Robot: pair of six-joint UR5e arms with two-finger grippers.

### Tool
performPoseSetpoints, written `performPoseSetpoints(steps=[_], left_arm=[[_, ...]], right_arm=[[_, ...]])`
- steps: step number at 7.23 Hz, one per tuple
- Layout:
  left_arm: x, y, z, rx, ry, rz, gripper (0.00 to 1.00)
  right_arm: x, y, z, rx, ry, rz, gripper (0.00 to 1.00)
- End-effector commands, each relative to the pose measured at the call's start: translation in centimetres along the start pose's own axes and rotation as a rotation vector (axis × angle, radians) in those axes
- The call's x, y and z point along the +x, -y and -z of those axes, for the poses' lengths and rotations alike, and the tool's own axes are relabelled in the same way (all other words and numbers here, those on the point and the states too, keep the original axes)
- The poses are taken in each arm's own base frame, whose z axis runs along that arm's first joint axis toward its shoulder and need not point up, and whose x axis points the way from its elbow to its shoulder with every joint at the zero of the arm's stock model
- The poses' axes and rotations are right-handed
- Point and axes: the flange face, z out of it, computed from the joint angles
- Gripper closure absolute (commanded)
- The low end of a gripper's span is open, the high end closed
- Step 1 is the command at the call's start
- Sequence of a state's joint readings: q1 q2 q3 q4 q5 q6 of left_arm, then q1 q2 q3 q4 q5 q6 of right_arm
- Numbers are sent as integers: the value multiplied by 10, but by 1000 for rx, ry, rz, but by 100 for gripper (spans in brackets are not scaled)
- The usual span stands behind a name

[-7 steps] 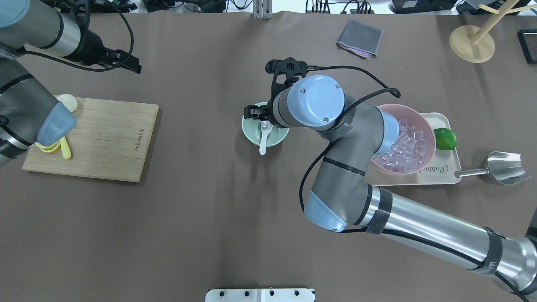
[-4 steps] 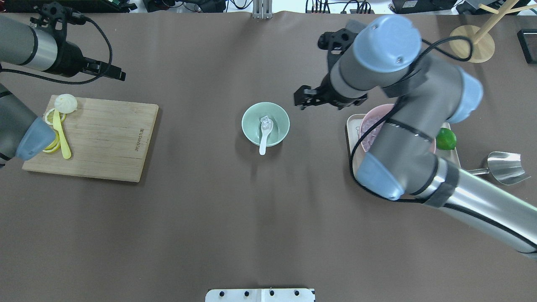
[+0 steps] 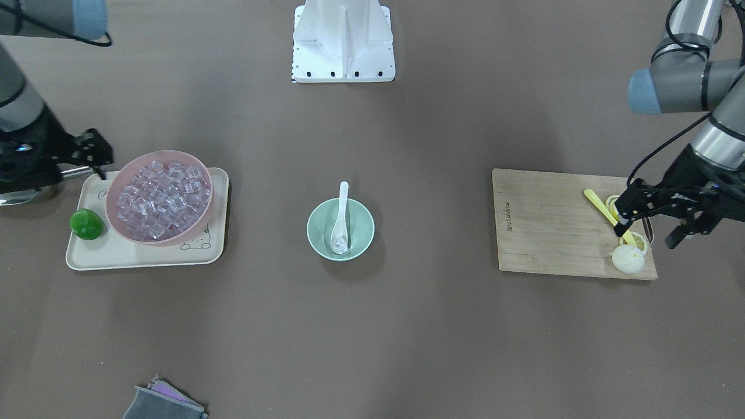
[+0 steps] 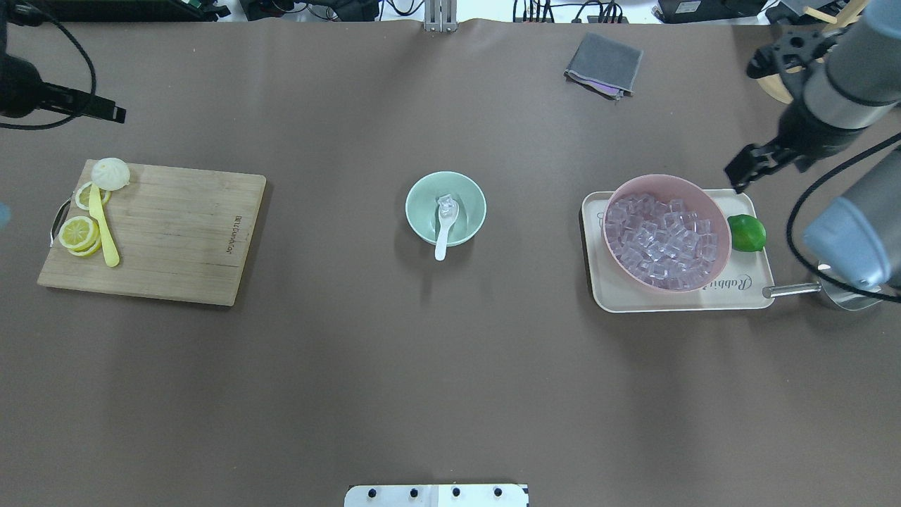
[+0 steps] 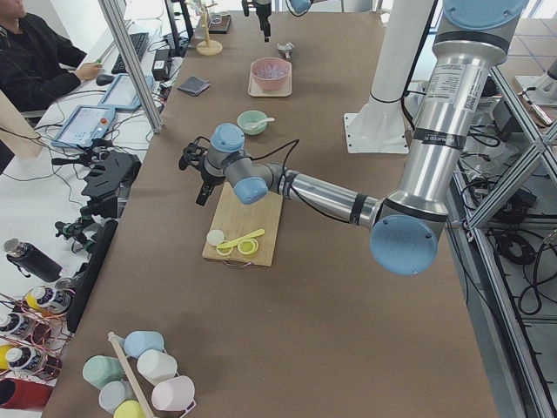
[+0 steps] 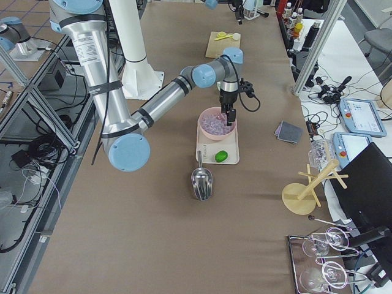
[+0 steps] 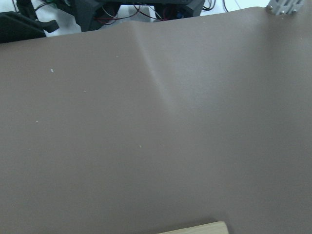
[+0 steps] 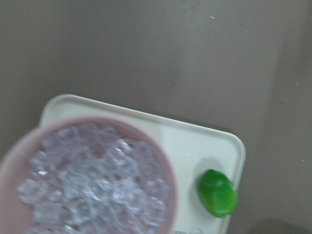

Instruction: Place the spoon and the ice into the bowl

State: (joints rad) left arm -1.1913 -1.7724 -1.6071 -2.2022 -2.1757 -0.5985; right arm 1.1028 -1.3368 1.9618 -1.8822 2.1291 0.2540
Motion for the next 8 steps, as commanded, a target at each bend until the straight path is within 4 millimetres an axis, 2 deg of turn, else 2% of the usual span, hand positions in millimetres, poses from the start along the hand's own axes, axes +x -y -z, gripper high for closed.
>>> performPoseSetpoints(steps=[1,2,3,4,6,7,8], left_arm=[[-85,-8,51,-78,10,14,2],[-117,-18,65,-101,47,-17,2],[-148,-35,74,-143,79,-17,2],[-170,-53,84,-152,97,15,2],[-205,-97,99,-163,131,85,2],[-215,-108,105,-166,135,112,2],[-223,-125,104,-182,141,133,2]], right_arm=[[183,-50,-17,-48,133,73,0],[248,-66,-22,-16,180,78,0],[283,-81,-26,-14,191,19,0],[288,-89,-22,-11,174,-10,0],[308,-97,-51,-38,129,-33,0],[324,-111,-68,-37,138,-57,0],[326,-112,-69,-42,137,-67,0]])
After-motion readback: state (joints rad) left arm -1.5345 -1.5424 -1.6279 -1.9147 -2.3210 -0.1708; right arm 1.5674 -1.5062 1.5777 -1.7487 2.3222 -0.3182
